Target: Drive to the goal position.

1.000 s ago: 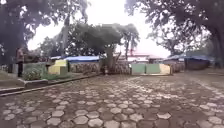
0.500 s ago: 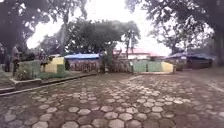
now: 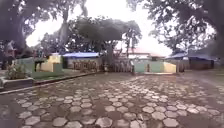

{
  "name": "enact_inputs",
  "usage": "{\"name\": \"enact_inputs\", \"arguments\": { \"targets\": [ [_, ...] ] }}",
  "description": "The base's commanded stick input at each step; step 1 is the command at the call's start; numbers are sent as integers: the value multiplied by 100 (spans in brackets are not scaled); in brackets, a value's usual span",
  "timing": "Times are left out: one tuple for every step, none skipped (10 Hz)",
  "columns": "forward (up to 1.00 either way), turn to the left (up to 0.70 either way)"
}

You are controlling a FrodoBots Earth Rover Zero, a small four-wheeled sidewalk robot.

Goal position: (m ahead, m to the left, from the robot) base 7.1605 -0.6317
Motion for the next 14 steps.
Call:
{"name": "enact_inputs", "arguments": {
  "targets": [
    [70, 0],
    [70, 0],
    [70, 0],
    [70, 0],
    [70, -4],
    [70, -12],
    [70, -14],
    [70, -14],
    [70, 0],
    [70, 0],
    [70, 0],
    [70, 0],
    [70, 0],
    [70, 0]
  ]
}}
